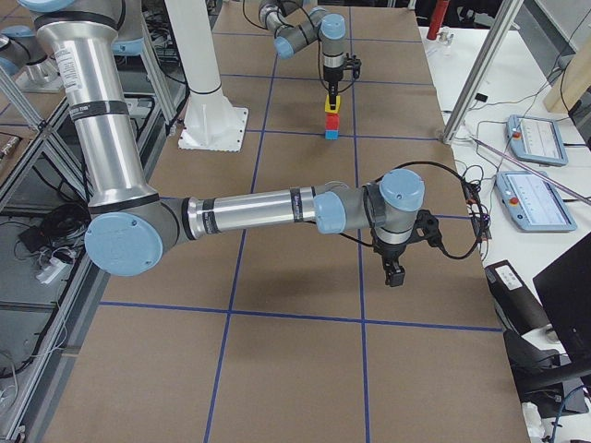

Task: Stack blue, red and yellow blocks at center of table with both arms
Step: 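Carry the yellow cube with the left gripper above the red cube, then set the yellow cube onto the red cube with the left gripper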

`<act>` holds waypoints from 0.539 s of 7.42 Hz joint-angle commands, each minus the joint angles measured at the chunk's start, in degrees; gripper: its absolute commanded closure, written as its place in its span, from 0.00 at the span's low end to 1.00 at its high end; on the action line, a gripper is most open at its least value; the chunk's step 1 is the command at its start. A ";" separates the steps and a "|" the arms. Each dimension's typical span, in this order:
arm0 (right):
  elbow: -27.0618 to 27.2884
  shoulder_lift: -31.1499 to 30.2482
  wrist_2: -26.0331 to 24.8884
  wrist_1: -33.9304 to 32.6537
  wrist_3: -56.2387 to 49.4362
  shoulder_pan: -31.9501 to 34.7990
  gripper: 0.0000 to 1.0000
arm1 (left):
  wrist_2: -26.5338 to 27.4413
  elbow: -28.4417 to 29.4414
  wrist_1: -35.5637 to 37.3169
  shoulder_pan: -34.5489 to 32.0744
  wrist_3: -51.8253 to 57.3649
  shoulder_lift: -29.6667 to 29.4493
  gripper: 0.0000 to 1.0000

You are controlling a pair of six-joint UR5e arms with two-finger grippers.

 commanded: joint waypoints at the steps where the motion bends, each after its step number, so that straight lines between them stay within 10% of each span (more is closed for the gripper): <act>1: 0.01 -0.03 0.00 0.00 0.03 0.00 0.00 | 0.07 3.06 -0.90 0.72 0.14 -2.33 1.00; 4: 0.01 -0.02 0.00 0.00 0.03 0.00 0.00 | 0.07 4.38 -2.14 0.72 2.76 -2.07 1.00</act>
